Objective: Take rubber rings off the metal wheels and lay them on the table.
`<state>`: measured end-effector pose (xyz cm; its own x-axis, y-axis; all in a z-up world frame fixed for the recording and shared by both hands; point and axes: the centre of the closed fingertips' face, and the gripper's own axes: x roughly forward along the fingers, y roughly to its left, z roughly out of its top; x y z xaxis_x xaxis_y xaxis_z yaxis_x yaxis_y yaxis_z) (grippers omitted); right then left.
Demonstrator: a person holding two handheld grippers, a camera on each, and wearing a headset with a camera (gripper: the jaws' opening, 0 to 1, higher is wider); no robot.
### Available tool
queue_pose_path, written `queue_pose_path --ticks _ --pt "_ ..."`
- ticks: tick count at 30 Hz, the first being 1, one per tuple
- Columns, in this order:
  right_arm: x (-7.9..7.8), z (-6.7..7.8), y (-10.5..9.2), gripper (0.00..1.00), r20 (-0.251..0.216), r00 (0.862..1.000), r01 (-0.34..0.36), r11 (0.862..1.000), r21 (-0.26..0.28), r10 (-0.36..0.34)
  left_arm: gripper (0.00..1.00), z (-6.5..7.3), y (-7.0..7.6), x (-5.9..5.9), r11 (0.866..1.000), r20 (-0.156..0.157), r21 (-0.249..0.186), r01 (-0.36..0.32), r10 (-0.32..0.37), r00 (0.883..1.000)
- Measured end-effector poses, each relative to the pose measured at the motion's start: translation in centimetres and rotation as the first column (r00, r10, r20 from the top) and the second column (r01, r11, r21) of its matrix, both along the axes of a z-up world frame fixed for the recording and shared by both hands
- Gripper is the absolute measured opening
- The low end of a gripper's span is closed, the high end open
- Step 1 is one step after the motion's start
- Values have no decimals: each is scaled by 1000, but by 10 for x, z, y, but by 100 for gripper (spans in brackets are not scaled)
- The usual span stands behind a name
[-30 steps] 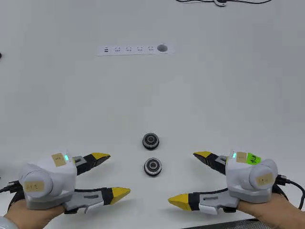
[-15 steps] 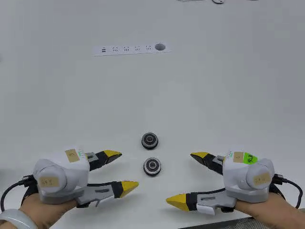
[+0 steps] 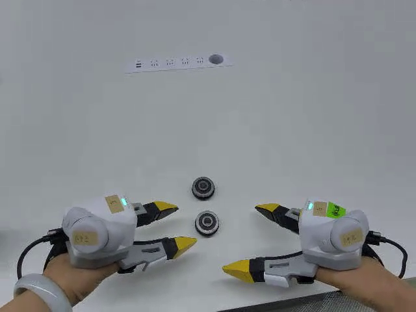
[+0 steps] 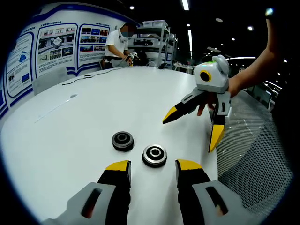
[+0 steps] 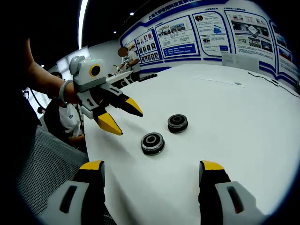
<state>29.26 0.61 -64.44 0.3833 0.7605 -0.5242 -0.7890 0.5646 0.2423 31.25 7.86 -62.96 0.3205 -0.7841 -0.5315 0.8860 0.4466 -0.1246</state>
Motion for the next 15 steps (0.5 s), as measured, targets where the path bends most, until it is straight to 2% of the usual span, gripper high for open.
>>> queue_pose_path --ticks 15 --pt "-1 -3 3 82 -15 1000 7 1000 16 -6 30 -3 -18 4 999 8 21 36 -36 999"
